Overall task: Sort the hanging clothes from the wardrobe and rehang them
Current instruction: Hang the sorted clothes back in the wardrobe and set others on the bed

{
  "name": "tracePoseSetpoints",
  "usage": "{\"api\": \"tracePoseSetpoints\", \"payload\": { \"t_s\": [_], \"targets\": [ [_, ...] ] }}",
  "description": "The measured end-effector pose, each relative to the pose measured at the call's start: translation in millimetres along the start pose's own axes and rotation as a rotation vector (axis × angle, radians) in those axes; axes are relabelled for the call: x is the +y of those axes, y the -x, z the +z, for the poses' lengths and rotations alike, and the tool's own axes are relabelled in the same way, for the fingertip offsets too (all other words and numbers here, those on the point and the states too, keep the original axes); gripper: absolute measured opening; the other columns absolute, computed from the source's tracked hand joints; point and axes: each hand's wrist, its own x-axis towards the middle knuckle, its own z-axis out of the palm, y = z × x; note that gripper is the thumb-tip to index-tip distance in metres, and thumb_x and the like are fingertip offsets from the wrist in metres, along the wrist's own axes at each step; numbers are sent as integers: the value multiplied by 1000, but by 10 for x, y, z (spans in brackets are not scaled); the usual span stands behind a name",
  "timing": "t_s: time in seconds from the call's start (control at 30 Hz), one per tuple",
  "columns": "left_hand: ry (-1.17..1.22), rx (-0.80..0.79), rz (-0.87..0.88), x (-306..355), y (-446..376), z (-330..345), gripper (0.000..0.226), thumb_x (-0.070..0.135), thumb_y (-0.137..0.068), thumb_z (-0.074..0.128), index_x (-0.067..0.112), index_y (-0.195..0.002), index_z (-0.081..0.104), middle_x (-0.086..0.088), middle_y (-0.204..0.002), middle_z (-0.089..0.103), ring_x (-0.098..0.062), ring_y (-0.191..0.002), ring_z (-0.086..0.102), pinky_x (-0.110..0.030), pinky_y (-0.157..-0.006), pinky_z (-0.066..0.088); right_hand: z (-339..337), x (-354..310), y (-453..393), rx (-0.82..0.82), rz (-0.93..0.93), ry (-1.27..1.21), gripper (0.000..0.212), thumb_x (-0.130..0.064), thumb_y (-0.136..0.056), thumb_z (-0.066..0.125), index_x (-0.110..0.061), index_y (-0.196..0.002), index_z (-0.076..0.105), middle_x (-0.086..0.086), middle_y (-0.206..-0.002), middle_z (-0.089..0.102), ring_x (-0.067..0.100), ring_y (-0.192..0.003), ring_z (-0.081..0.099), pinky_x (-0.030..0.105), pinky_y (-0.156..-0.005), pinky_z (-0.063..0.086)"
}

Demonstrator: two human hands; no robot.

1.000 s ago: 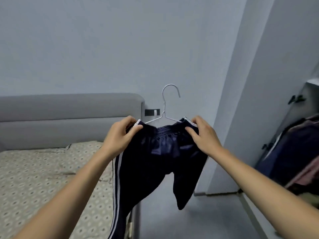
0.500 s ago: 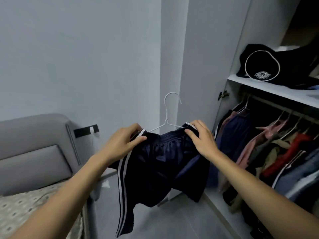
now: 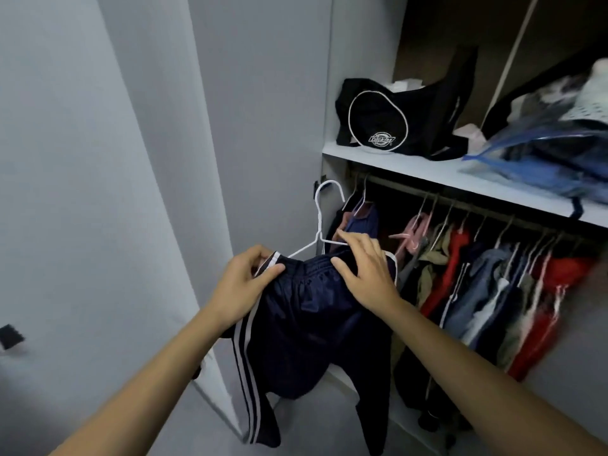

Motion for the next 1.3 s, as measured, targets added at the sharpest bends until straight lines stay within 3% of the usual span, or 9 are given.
{"api": "tracePoseSetpoints", "payload": {
  "t_s": [0.1,0.23,0.33,0.47,0.6,0.73,0.93,1.07,1.3],
  "targets": [
    [37,16,-42,-77,-292,303,13,27,-98,72,22,-88,67,2,-76,68,-13,-69,60,-37,-70,48,54,231,-167,-20,45,-55,66,-60,-101,45,-32,-160,35,-6,-157,41,19,-147,33,48,-121,31],
    [54,32,-86,-190,-570,597,13,28,-98,72,18,-92,67,-6,-82,71,-32,-80,66,-48,-76,54,134,499,-345,-73,121,-125,66,-67,-98,38,-44,-159,33,-9,-168,27,18,-159,8,49,-128,17],
    [90,29,-134,-309,-744,759,14,27,-97,73,16,-92,68,-8,-80,69,-22,-74,64,-48,-74,54,218,661,-439,-102,176,-138,62,-67,-98,41,-47,-157,37,-10,-168,26,19,-160,2,50,-128,13],
    [146,32,-181,-442,-973,920,16,25,-98,73,14,-88,67,0,-75,70,-14,-71,67,-31,-70,51,402,779,-607,-117,265,-153,55,-60,-101,50,-45,-154,44,-11,-169,26,20,-161,-4,50,-127,11],
    [194,52,-207,-634,-1247,1005,15,26,-97,74,14,-90,68,-11,-80,72,-32,-79,71,-47,-76,57,642,832,-841,-122,349,-167,57,-62,-101,50,-45,-155,42,-9,-171,21,22,-160,-8,51,-129,8],
    [172,44,-185,-825,-1528,1129,11,20,-96,75,17,-88,68,-7,-79,71,-30,-77,69,-52,-75,57,820,909,-1097,-110,409,-168,62,-60,-100,54,-33,-155,46,-7,-170,24,25,-160,0,48,-129,9],
    [141,-19,-114,-961,-1818,1349,14,25,-97,74,29,-88,64,4,-74,68,-22,-67,64,-52,-67,56,967,1223,-1311,-14,429,-230,76,-79,-90,48,-37,-154,48,-16,-161,39,20,-155,26,51,-126,23],
    [157,-94,-61,-1014,-2031,1530,11,21,-99,71,29,-97,63,5,-81,71,-18,-73,68,-53,-71,59,939,1427,-1381,31,417,-266,57,-56,-99,57,-34,-151,50,-19,-149,46,12,-148,34,47,-125,25],
    [223,-148,-12,-1109,-2391,1867,8,16,-102,65,23,-106,63,-4,-88,71,-27,-81,70,-54,-75,59,879,1856,-1593,36,390,-285,53,-46,-103,58,-31,-153,47,-18,-147,41,2,-143,26,40,-128,17]
  ]
}}
